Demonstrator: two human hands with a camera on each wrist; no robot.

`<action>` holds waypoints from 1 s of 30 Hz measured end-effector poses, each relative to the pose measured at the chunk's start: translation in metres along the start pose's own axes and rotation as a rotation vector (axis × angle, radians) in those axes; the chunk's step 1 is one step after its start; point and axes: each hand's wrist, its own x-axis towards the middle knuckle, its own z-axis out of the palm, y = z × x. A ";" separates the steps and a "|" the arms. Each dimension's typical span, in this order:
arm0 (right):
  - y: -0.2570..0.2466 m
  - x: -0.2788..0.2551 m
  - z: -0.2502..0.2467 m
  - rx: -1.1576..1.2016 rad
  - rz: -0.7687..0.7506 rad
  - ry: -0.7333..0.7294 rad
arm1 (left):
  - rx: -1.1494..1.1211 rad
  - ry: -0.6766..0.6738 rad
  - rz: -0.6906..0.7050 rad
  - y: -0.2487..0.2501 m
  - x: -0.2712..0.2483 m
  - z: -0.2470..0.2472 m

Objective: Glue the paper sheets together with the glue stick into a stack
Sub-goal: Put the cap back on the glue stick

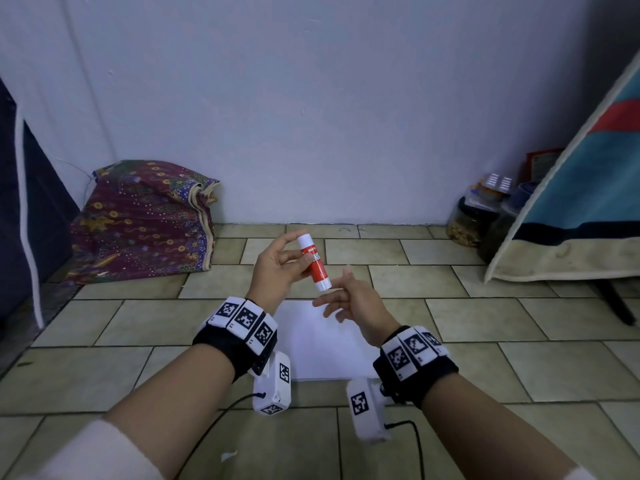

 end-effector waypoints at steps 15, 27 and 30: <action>-0.004 -0.001 0.009 0.288 -0.041 0.146 | -0.027 0.054 0.016 0.000 -0.008 0.003; -0.012 0.000 0.015 0.502 -0.010 0.035 | -0.076 0.122 0.043 0.004 -0.002 0.002; -0.013 0.002 0.017 0.566 0.019 0.033 | -0.076 0.137 0.052 0.003 0.000 0.000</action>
